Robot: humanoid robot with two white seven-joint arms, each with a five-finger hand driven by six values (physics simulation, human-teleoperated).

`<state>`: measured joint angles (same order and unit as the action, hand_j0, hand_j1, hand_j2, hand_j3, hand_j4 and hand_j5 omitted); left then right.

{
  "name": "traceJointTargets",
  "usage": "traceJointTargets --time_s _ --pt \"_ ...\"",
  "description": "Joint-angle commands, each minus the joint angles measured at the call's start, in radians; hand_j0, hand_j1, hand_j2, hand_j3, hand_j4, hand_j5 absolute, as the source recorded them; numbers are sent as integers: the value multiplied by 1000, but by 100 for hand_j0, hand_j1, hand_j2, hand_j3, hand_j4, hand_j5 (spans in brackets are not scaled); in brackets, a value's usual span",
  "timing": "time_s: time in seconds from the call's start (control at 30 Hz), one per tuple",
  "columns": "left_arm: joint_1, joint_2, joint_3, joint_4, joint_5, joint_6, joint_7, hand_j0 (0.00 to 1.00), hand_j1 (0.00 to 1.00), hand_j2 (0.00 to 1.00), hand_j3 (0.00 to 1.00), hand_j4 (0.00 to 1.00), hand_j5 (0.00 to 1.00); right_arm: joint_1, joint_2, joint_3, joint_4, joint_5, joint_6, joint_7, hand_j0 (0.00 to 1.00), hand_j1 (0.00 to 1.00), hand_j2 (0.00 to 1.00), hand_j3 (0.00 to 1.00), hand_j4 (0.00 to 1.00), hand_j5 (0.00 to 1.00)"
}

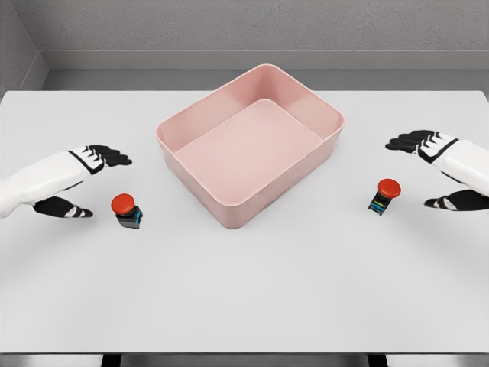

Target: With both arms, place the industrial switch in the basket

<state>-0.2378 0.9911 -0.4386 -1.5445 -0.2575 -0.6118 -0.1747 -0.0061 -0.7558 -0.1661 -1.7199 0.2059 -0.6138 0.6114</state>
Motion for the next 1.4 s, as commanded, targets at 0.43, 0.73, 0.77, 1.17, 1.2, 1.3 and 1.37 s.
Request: traceJointTargets --time_s 0.43,0.73,0.77,1.17,1.2,1.3,1.37 --pt "-15 -11 -49 -17 -37 1 -22 100 100 100 100 100 100 -64 -40 165 -1 142 3 0 100 100 100 100 100 100" --pt "-17 -20 -51 -32 -45 1 -37 90 90 90 90 90 90 -126 -33 234 8 188 3 0 100 100 100 100 100 100" --pt "-17 -20 -51 -37 -45 1 -39 89 89 89 89 89 89 -135 -31 240 10 193 3 0 100 100 100 100 100 100" --pt "-17 -32 -58 -46 -45 1 -62 83 83 83 83 83 83 -179 -8 292 95 287 3 0 100 100 100 100 100 100" --pt "-17 -32 -58 -46 -46 1 -62 82 82 82 82 82 82 -179 -8 293 97 291 3 0 100 100 100 100 100 100" --pt "-18 -42 -63 -46 -54 1 -63 82 82 82 82 82 82 -181 -8 293 111 294 3 0 100 100 100 100 100 100" --pt "-18 -42 -63 -46 -57 1 -63 82 82 82 82 82 82 -187 0 293 112 313 3 0 100 100 100 100 100 100"
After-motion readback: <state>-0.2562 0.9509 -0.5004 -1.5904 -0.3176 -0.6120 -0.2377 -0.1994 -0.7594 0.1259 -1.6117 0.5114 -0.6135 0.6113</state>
